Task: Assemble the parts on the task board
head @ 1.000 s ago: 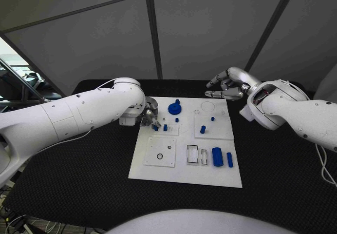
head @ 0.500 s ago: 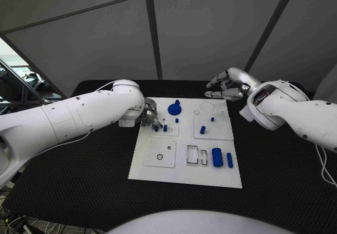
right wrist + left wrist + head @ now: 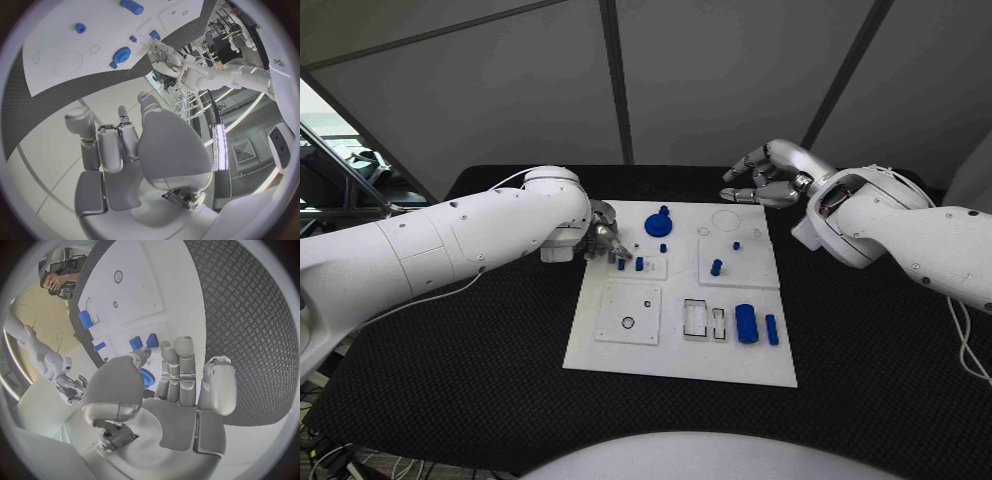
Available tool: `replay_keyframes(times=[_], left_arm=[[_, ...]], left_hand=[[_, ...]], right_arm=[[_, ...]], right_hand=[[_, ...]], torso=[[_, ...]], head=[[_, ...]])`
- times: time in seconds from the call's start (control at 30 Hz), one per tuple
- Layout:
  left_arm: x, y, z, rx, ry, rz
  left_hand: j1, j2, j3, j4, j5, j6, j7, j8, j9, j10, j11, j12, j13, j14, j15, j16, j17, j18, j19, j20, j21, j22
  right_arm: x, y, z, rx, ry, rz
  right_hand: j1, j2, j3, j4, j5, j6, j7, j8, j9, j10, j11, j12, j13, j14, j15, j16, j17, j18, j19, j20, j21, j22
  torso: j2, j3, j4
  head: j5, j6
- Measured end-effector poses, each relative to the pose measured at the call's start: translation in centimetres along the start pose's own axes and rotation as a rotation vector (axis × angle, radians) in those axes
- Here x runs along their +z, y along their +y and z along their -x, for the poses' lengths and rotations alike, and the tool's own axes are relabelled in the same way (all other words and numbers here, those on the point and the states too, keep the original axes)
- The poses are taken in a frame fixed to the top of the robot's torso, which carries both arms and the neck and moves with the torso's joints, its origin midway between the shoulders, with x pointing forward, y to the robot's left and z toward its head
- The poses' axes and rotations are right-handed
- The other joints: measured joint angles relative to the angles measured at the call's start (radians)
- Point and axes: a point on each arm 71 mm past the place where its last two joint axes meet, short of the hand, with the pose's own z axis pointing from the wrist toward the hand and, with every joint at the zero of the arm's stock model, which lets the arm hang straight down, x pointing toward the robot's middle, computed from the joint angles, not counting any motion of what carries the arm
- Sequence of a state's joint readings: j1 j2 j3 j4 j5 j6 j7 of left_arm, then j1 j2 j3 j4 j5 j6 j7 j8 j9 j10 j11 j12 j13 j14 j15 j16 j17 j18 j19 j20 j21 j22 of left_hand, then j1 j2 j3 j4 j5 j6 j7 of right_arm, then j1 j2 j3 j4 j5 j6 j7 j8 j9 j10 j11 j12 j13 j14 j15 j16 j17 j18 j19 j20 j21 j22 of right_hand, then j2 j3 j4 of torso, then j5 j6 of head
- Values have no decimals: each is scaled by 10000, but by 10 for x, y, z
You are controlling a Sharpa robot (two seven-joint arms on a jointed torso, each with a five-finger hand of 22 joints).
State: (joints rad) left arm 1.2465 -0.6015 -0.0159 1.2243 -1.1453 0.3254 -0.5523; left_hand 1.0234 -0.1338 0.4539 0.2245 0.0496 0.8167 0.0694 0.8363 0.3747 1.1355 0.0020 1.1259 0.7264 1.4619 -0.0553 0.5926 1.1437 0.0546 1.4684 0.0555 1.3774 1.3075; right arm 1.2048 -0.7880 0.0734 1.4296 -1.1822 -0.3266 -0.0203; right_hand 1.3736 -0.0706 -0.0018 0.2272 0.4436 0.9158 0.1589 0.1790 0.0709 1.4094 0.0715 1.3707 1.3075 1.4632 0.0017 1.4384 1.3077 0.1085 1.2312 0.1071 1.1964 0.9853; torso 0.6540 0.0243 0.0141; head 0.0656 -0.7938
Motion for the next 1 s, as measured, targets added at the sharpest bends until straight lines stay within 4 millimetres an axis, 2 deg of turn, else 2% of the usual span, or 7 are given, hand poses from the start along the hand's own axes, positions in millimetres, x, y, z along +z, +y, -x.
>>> replay_keyframes(times=[0.47,0.5,0.53,0.63,0.67,0.87,1.0], left_arm=[[-10,13,17,-1499,-1060,-419],[-11,15,19,-1683,-1184,-494],[-12,16,20,-1851,-1301,-579],[-17,20,23,-2364,-1728,-1016],[-19,20,24,-2481,-1855,-1177],[-25,8,19,-2948,-2661,-2653],[-24,-2,10,-2890,-3120,-3598]], left_hand=[[1,154,-862,388,0,-331,213,-341,-40,-1011,158,-886,-1265,-199,120,-684,-283,3,-374,24,-1940,-14],[78,231,-934,397,0,-486,266,-431,-80,-1244,233,-1073,-1441,-333,179,-982,-403,100,-645,74,-2656,-254],[180,321,-975,359,0,-656,363,-550,-138,-1482,315,-1258,-1568,-462,243,-1271,-520,731,-1002,138,-3563,-739],[957,326,-977,57,0,-1267,654,-1050,-419,-2302,573,-1991,-2001,-269,424,-494,-217,903,-2495,285,-7138,-2865],[1182,307,-964,-40,0,-1357,746,-1194,-523,-2473,644,-2208,-2149,-533,496,-1005,-469,1568,-2757,352,-7768,-3267],[3059,-92,-414,-1101,0,-1559,948,-1982,-1165,-3208,919,-3602,-3182,-2063,755,-1891,-1182,1001,-3438,612,-9305,-4394],[3552,-416,-192,-1497,44,-1225,1017,-2661,-1785,-3033,1058,-4688,-4181,-2540,852,-1937,-1808,1018,-3505,679,-9801,-4853]], right_arm=[[0,-1,1,-11,-14,-27],[0,-1,1,-12,-16,-30],[0,-2,1,-13,-17,-33],[-1,-2,1,-19,-23,-46],[-1,-2,1,-20,-24,-49],[-1,-3,1,-22,-26,-57],[-1,-3,1,-24,-29,-64]], right_hand=[[0,0,0,0,0,0,0,0,0,0,0,0,0,0,0,0,-1,-1,0,0,0,0],[0,0,0,0,0,0,0,0,0,0,0,0,0,0,0,0,-1,0,0,0,0,0],[0,0,0,0,0,0,0,0,0,0,0,0,0,0,0,0,-1,-1,0,0,0,0],[0,0,0,0,0,0,0,0,1,0,0,0,0,0,0,0,-2,-1,0,0,0,0],[0,0,0,0,0,1,0,0,1,0,0,0,0,0,0,0,-2,0,0,0,0,0],[0,0,0,0,0,0,0,0,1,0,0,0,0,0,0,0,-2,-1,0,0,0,1],[0,0,0,0,0,0,0,0,1,0,0,0,0,0,0,0,-2,0,0,0,0,1]], torso=[[0,5,0],[0,6,0],[0,7,0],[0,11,0],[0,11,0],[0,11,1],[0,7,2]], head=[[-40,53],[-44,59],[-47,61],[-65,81],[-78,90],[-95,130],[-124,165]])
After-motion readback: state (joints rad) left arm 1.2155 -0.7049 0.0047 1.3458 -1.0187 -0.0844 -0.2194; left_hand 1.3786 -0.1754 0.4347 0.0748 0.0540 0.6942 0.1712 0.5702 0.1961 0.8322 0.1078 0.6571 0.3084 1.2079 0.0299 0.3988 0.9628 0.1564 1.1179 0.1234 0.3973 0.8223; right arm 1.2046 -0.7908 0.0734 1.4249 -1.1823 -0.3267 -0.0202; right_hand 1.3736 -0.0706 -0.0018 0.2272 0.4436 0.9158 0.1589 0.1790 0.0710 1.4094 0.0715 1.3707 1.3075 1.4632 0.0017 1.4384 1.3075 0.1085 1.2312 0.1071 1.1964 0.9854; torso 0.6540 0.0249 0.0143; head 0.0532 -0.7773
